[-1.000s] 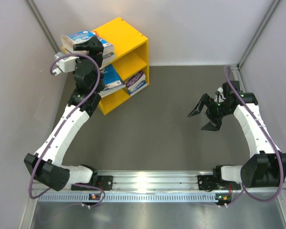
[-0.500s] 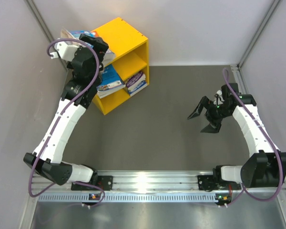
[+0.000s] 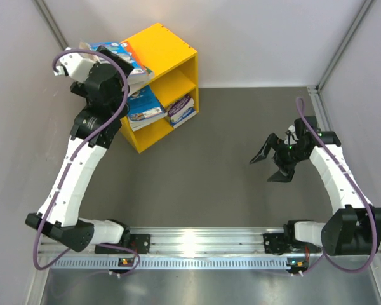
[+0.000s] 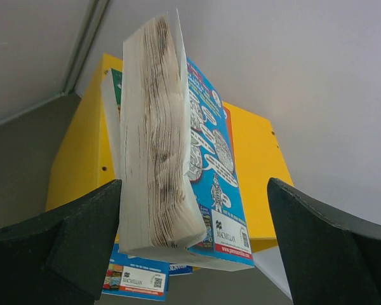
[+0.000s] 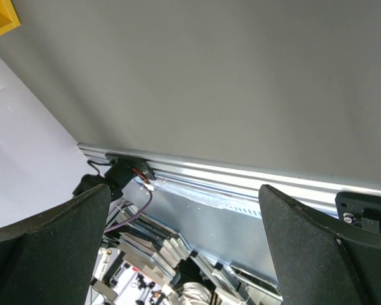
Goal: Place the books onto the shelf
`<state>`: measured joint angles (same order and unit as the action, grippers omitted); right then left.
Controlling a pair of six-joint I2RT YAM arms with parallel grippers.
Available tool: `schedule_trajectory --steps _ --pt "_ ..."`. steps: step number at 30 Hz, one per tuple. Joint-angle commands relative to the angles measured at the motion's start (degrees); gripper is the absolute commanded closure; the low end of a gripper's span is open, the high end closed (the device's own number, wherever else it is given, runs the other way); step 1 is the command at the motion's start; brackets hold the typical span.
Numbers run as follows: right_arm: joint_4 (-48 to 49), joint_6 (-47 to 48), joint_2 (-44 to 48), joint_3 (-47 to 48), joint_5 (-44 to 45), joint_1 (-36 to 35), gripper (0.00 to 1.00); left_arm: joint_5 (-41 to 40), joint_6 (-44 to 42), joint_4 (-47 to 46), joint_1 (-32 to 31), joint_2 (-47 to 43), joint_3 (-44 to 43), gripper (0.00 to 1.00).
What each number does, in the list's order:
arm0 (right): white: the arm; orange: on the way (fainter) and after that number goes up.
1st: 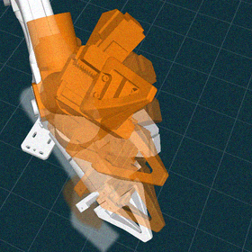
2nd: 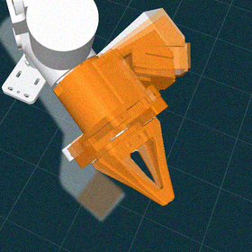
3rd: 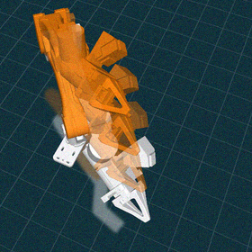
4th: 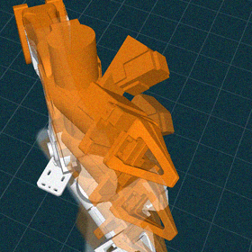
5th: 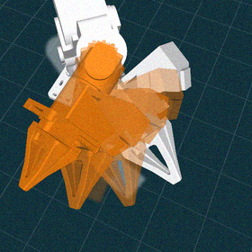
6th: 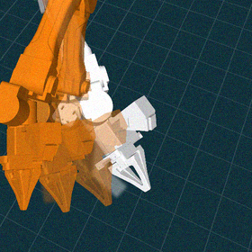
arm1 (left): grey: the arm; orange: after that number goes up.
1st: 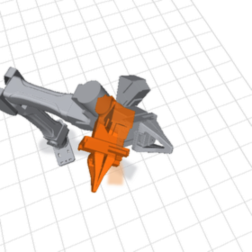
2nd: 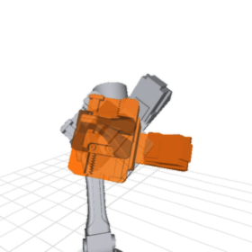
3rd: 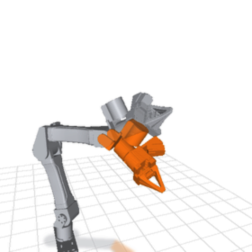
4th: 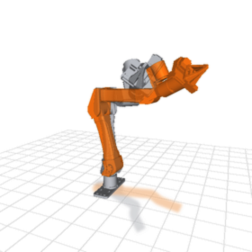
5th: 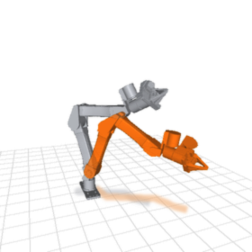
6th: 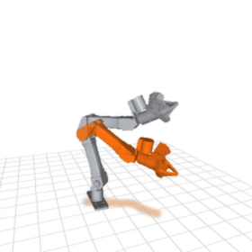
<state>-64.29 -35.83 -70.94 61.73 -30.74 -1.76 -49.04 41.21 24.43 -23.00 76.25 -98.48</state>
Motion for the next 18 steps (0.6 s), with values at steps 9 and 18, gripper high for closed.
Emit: schedule_trajectory --steps 9,18 --pt "2.1 -1.3 2.3 -0.5 0.1 -0.7 0.0 -0.2 -15.5 1.2 0.2 1.7 -7.7 0.01" --pt "5.7 -2.4 5.0 3.7 -2.9 -1.2 0.0 2.3 -17.8 -1.6 0.2 -5.7 -2.6 0.01"
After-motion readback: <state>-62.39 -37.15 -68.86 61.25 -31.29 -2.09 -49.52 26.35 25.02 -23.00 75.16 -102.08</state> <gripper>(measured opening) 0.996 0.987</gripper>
